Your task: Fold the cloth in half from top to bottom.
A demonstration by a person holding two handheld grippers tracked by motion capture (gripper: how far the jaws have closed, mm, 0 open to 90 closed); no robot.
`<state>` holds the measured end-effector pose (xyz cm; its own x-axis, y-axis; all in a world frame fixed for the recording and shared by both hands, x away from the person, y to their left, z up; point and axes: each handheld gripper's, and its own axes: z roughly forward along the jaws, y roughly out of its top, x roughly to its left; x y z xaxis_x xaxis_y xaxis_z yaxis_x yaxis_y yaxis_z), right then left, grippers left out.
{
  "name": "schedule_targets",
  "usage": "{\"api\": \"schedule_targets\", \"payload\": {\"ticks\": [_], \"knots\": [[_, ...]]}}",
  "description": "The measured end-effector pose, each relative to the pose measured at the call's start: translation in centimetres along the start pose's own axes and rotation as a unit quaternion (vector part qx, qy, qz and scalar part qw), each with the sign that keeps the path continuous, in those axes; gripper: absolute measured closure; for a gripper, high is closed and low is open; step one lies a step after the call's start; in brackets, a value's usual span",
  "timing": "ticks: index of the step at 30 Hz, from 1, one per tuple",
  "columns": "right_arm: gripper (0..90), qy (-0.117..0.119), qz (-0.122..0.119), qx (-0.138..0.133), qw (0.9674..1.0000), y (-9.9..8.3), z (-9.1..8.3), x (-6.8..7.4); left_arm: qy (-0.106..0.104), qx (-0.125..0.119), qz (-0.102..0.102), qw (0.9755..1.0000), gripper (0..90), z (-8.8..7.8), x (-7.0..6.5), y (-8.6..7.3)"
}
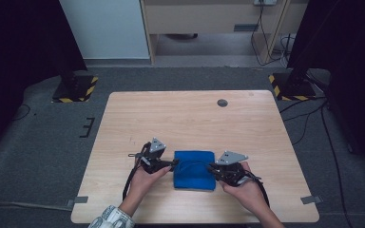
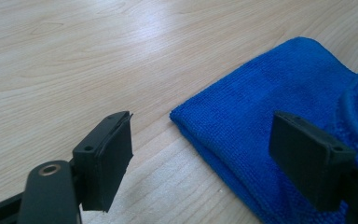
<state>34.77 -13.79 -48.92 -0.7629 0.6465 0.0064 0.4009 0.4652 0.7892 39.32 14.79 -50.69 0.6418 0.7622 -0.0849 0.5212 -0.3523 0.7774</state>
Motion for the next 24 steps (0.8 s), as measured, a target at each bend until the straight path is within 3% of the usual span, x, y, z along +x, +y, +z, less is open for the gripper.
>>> {"api": "schedule_targets", "payload": {"ticks": [9, 18, 24], "knots": [[76.2, 0.001, -0.004, 0.005, 1.0000, -0.3, -0.7, 0.3, 0.001, 0.003, 0.011, 0.9999, 20.5, -0.2, -0.5, -0.2], [64.1, 0.007, 0.008, 0.023, 0.9997, -1.0, -1.3, 0.7, -0.002, 0.008, 0.020, 0.9998, 20.3, -0.3, -0.9, -0.4], [59.9, 0.008, 0.014, 0.018, 0.9997, -0.9, -1.7, 0.8, -0.001, 0.009, 0.024, 0.9997, 20.1, -0.5, -1.0, -0.5]]}}
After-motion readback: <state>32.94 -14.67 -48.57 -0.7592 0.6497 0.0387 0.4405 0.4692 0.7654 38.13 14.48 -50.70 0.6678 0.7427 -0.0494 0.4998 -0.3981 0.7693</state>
